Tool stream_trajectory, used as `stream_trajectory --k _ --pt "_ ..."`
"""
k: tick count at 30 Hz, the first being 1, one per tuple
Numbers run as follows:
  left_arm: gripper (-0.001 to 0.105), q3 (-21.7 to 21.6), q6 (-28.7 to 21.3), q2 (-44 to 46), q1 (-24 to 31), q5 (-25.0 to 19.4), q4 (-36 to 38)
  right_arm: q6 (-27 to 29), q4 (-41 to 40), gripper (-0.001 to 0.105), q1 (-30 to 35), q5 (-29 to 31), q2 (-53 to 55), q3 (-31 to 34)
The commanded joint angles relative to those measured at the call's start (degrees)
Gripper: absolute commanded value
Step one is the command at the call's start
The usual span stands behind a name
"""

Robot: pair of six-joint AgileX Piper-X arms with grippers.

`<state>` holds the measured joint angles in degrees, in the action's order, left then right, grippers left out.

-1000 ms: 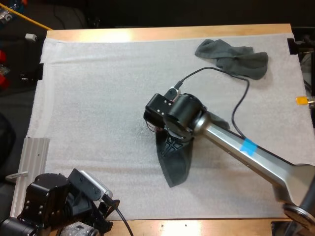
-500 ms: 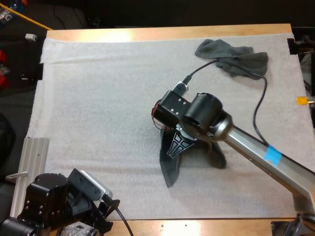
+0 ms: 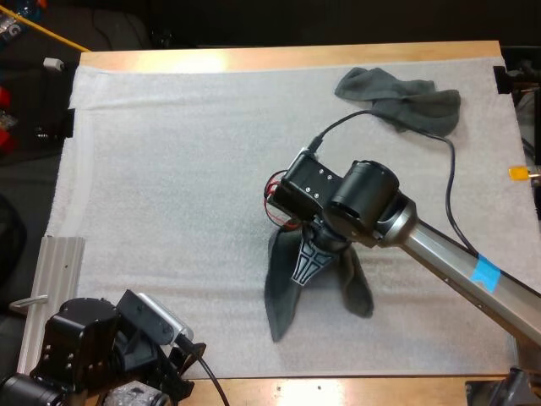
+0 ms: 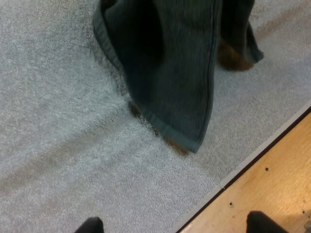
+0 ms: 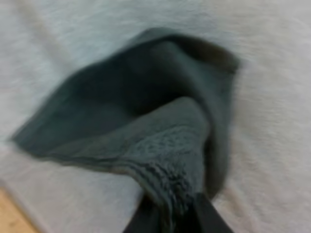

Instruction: Pick towel from pile, fold and stack

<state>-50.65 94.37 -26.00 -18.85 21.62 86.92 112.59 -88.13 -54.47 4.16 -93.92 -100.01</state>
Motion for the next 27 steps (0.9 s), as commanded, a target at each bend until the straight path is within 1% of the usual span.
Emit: stream_trajectory --k 1,4,6,10,12,15,17,19,20,22,27 --pt "0.058 -0.2 0.4 0.0 -0.3 0.1 0.2 2.3 -2.8 0.000 0.2 -5.2 0.5 -0.4" --pt "0.058 -0.2 0.4 0.0 -0.3 0.1 0.2 3.7 -2.8 0.000 0.2 -11.9 0.5 -0.4" --pt "0.058 -0.2 0.4 0.0 -0.3 0.1 0.2 3.8 -2.8 0.000 0.2 -14.3 0.5 -0.4" --pt "0.058 -0.2 0.4 0.0 -0.3 0.1 0.2 5.3 -2.8 0.000 0.2 -21.7 0.5 -0.4" --pt "0.058 -0.2 0.4 0.0 -0.3 0.1 0.2 5.7 -2.8 0.000 0.2 -23.9 0.5 -0.4" --pt "0.058 -0.2 0.4 0.0 -0.3 0.1 0.2 5.9 -2.8 0.000 0.2 -23.7 0.5 -0.2" --pt "0.058 -0.2 0.4 0.0 -0.3 0.1 0.2 5.6 -2.8 0.000 0.2 -20.4 0.5 1.4" --pt "0.058 -0.2 0.4 0.0 -0.3 0.1 0.2 4.7 -2.8 0.000 0.2 -15.7 0.5 4.5" --pt "0.058 -0.2 0.4 0.0 -0.3 0.1 0.2 4.6 -2.8 0.000 0.2 -15.0 0.5 5.8" --pt "0.058 -0.2 0.4 0.0 -0.3 0.1 0.2 4.6 -2.1 0.000 0.2 -14.8 0.5 9.5" --pt "0.058 -0.2 0.4 0.0 -0.3 0.1 0.2 3.1 -0.6 0.000 0.2 -16.0 0.5 14.5"
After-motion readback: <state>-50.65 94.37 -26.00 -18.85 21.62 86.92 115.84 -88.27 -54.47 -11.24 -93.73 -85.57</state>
